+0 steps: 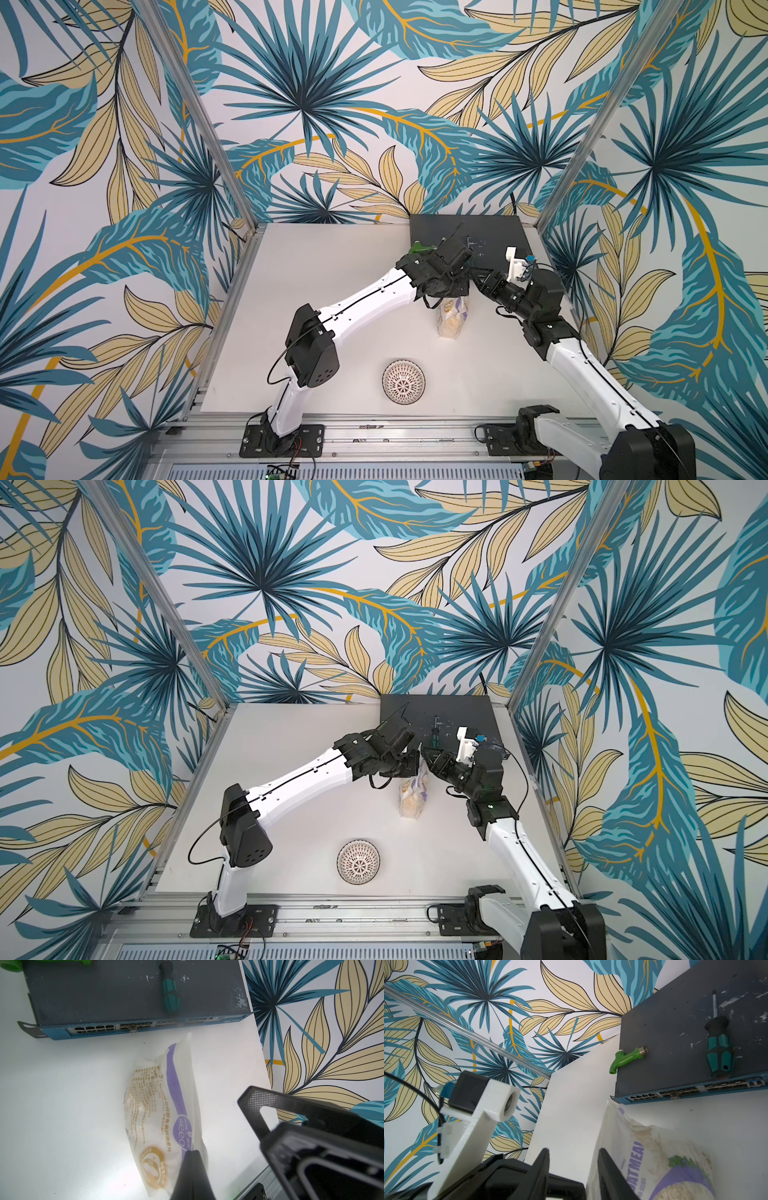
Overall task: Pour the oats into the breakfast bowl
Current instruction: Open the oats bag at the center of the board.
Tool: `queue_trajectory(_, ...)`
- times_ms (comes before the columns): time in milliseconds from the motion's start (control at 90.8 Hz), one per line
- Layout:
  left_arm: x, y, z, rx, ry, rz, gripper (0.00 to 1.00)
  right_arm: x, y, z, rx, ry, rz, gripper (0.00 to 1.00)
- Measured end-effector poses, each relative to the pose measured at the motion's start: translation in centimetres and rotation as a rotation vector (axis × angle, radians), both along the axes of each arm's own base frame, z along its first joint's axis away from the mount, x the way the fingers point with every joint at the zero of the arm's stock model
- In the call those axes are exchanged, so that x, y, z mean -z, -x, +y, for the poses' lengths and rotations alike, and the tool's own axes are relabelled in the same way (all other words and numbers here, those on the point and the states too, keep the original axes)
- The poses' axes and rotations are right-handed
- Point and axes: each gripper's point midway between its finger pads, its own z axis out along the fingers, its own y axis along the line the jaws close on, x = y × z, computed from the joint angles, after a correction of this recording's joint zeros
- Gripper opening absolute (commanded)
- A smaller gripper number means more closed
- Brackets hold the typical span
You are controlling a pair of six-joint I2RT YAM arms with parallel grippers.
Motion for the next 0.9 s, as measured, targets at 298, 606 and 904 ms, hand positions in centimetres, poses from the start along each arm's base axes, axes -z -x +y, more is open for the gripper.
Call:
queue_trajectory(298, 0.1, 0.0, 0.0, -0.002, 0.004, 0.004, 0.00, 2.8, 0.2, 0.6, -0.008, 0.088, 0.091, 0.34)
queue_trajectory(606, 0.2, 0.0, 0.0, -0.003, 0.003, 0.007, 0.00, 3.8, 0.5, 1.1, -0.018, 0.107, 0.121, 0.23)
queue_trajectory(904, 0.3, 0.0, 0.0, -0.003, 0.000, 0.007, 0.00, 3.8, 0.4, 1.0, -0.008, 0.113, 0.121, 0.23)
